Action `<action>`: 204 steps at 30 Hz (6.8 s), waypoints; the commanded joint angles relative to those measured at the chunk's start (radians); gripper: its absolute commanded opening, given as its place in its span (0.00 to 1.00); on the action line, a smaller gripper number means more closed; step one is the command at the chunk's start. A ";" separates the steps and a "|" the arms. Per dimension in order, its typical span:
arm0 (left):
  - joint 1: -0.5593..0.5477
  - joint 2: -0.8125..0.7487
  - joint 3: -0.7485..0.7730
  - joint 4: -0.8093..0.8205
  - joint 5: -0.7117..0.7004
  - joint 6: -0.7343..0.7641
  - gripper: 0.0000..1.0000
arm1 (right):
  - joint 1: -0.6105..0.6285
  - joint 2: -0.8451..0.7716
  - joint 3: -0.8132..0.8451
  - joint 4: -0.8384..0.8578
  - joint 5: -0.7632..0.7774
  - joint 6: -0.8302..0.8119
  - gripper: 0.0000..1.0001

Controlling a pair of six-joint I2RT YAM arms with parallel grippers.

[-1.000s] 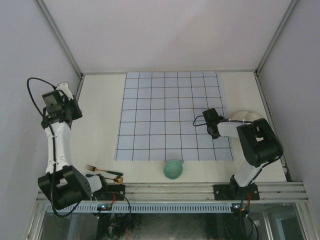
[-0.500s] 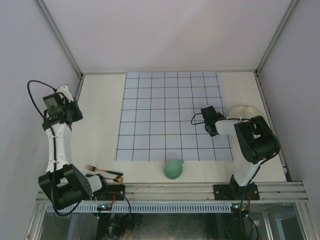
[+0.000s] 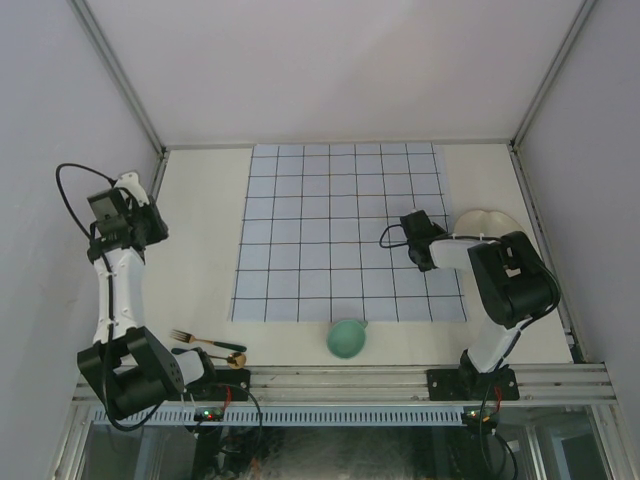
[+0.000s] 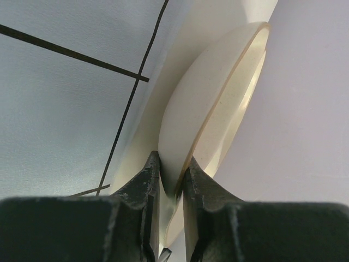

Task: Set the dinner table for one person
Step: Pick up the plate from the corner of the board, then place the plate on the napkin.

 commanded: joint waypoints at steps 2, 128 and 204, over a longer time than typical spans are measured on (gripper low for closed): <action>0.010 -0.038 -0.067 0.069 0.041 -0.010 0.36 | 0.017 -0.023 0.055 0.052 0.147 -0.042 0.00; 0.082 -0.015 -0.094 0.077 0.050 -0.016 0.36 | 0.713 0.518 0.566 0.362 0.235 -0.347 0.00; 0.090 -0.035 -0.114 0.153 0.048 0.066 0.37 | -0.177 -0.128 0.645 -0.514 -1.101 0.451 0.71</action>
